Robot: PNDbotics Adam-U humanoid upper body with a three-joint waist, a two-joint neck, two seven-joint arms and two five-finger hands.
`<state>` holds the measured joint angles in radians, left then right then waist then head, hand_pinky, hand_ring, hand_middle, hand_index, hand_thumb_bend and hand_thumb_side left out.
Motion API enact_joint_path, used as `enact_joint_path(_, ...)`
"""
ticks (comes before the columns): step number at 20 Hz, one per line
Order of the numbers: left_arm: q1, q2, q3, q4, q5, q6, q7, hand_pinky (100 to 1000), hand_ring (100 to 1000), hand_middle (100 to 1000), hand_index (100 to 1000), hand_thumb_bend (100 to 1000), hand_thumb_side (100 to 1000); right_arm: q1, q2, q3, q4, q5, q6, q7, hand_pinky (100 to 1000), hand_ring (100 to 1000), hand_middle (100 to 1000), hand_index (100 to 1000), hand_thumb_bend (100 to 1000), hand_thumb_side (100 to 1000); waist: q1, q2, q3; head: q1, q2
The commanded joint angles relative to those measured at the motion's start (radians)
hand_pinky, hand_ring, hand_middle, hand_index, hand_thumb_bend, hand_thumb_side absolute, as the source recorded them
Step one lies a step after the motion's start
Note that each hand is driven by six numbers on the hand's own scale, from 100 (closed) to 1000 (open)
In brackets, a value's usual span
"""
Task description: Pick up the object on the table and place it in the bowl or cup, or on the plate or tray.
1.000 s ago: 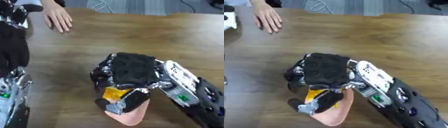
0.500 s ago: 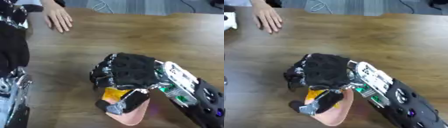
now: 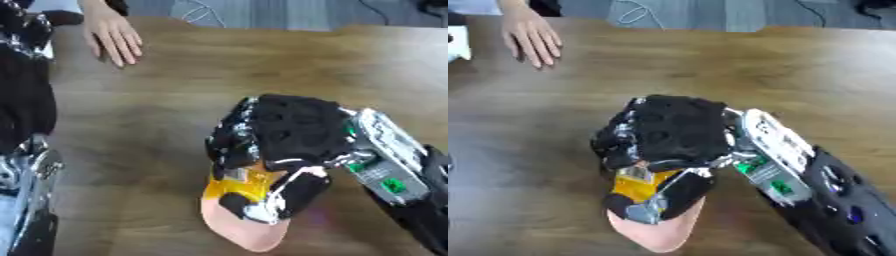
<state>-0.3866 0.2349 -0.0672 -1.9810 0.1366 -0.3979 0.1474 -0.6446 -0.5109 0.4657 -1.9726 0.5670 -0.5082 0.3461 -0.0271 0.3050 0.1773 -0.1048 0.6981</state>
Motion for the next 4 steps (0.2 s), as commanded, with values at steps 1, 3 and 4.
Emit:
enact_joint_path(1, -0.005, 0.0, 0.012, -0.019, -0.007, 0.0, 0.006, 613, 816, 842, 829, 100, 868, 0.019, -0.015, -0.069, -0.027, -0.158, 0.045, 0.011, 214, 469, 536, 658, 313, 826, 0.006, -0.016, -0.003, 0.01, -0.015)
enact_joint_path(3, -0.004, 0.0, 0.014, -0.019, -0.008, 0.001, 0.008, 613, 816, 842, 829, 100, 869, 0.043, -0.011, -0.111, -0.027, -0.285, 0.097, 0.014, 219, 477, 541, 672, 330, 827, 0.009, -0.014, -0.006, 0.014, -0.019)
enact_joint_path(4, -0.003, -0.001, 0.015, -0.019, -0.008, 0.001, 0.009, 612, 815, 842, 829, 100, 868, 0.053, -0.01, -0.134, -0.027, -0.342, 0.12, 0.012, 229, 489, 546, 688, 356, 833, 0.01, -0.013, -0.008, 0.017, -0.021)
